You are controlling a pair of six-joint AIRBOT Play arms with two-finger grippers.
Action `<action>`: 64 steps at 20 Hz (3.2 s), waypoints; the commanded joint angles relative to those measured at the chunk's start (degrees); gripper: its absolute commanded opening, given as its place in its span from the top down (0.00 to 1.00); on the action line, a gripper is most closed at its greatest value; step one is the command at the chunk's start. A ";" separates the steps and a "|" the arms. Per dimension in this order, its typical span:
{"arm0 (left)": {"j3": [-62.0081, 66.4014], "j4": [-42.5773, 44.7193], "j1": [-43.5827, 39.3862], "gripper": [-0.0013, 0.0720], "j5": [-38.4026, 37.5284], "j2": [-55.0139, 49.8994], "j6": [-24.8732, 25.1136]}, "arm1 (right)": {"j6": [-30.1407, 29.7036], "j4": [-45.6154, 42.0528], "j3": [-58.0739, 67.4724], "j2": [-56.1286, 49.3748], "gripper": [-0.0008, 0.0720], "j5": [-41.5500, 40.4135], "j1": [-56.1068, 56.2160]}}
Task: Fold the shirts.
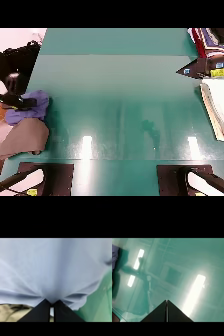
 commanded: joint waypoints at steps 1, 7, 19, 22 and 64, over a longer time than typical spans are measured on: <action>9.68 -4.92 -0.09 0.95 -4.96 5.49 0.98 | 0.00 2.36 0.07 1.44 0.97 -3.28 -0.07; 36.39 -19.39 -0.11 0.95 -13.35 17.38 1.62 | 0.00 2.62 0.07 8.07 0.97 -16.90 -0.09; 32.35 -26.51 -36.70 0.95 -11.85 9.86 -1.16 | 0.00 2.56 0.07 11.47 0.97 -20.41 -0.20; 25.70 -26.03 -52.19 0.95 -5.29 2.95 -1.55 | 0.00 2.58 0.04 11.47 0.97 -20.20 -0.20; 17.81 -35.01 -22.05 0.95 3.21 -21.33 11.69 | 5.46 -18.25 -20.70 -0.52 0.42 -2.05 2.36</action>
